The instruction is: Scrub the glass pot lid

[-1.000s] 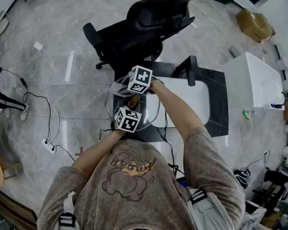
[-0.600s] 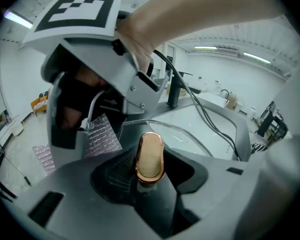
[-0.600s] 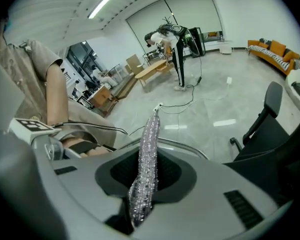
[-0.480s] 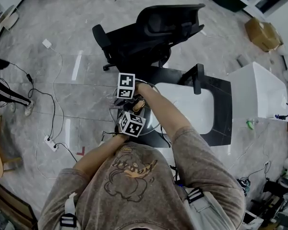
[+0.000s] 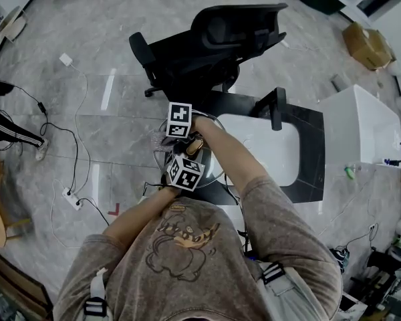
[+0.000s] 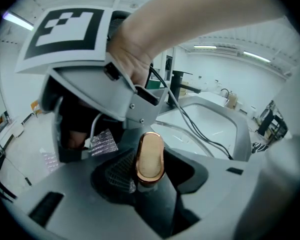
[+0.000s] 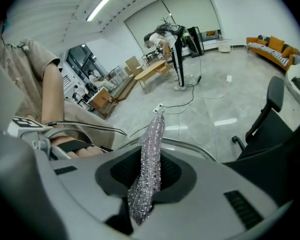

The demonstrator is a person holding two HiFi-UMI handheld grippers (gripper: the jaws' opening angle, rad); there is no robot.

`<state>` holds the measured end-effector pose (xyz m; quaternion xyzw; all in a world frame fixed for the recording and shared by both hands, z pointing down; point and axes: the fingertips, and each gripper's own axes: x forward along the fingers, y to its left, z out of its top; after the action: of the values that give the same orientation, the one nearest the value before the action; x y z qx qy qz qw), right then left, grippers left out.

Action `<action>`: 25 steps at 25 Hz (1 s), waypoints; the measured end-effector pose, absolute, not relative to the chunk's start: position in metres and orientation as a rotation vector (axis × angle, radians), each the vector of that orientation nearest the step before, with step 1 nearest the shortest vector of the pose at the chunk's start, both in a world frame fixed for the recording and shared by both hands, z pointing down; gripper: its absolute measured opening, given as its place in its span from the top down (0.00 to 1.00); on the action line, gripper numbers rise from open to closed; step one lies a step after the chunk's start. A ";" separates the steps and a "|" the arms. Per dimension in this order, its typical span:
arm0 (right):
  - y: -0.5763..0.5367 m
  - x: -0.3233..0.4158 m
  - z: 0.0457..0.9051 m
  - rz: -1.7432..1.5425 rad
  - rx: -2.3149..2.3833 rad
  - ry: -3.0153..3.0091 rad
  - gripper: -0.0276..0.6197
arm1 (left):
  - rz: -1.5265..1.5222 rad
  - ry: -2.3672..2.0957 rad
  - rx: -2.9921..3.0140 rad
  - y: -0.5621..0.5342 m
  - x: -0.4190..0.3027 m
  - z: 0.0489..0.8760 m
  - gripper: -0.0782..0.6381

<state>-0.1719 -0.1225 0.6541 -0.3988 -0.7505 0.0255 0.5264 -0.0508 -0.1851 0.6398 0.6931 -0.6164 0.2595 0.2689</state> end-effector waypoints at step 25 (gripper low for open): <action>-0.246 -0.080 0.647 0.376 -0.349 -2.134 0.83 | 0.699 -1.611 1.871 -0.183 -0.054 0.640 0.63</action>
<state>-0.0800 -0.2461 0.6475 -0.1417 -0.8654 0.1526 0.4557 -0.0541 -0.1834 0.6403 0.6991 -0.6021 0.2613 0.2837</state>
